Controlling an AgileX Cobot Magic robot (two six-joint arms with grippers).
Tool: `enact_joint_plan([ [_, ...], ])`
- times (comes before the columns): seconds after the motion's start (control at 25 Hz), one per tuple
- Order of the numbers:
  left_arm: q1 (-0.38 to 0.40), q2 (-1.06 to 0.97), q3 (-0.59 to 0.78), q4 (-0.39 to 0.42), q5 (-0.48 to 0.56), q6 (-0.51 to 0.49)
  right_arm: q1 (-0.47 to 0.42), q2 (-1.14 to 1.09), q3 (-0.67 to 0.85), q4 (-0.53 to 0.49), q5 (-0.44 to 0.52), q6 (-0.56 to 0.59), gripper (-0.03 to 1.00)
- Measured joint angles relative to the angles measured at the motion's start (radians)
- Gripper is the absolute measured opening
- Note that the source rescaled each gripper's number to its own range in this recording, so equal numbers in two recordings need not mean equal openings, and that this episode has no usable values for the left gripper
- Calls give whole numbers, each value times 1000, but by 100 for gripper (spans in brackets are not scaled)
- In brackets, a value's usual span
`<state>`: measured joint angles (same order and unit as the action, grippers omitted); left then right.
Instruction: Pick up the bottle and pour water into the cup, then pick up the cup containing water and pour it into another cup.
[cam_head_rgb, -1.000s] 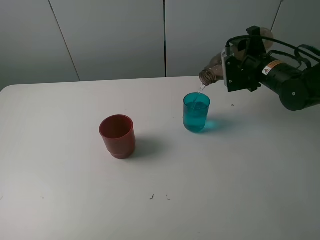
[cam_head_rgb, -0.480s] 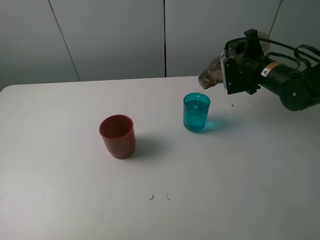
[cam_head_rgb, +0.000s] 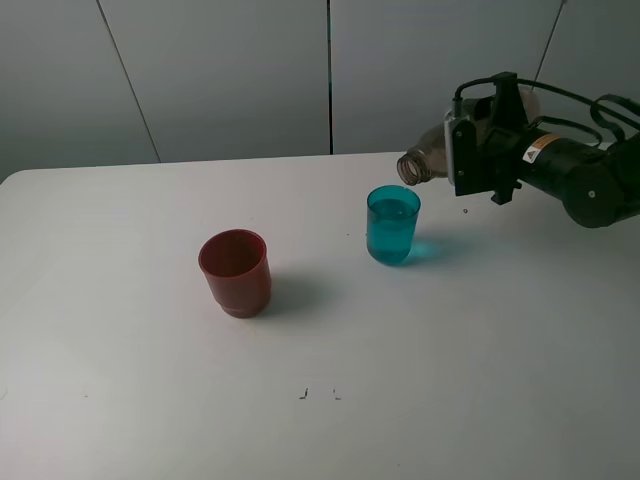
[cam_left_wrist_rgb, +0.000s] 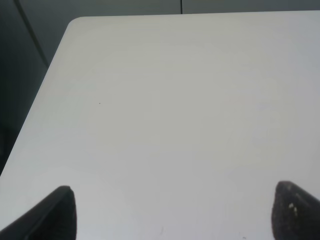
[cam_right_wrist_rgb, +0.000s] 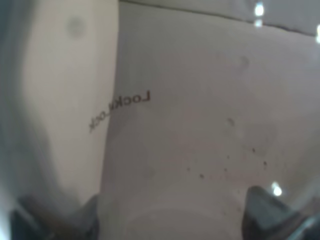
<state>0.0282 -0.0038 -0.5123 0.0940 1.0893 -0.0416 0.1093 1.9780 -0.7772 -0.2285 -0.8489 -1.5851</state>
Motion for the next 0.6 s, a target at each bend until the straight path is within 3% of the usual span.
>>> enact_joint_plan([
  [0.2, 0, 0, 0, 0, 0, -4, 0, 0, 0, 0, 81, 120, 3],
  [0.6, 0, 0, 0, 0, 0, -4, 0, 0, 0, -34, 135, 569, 3],
])
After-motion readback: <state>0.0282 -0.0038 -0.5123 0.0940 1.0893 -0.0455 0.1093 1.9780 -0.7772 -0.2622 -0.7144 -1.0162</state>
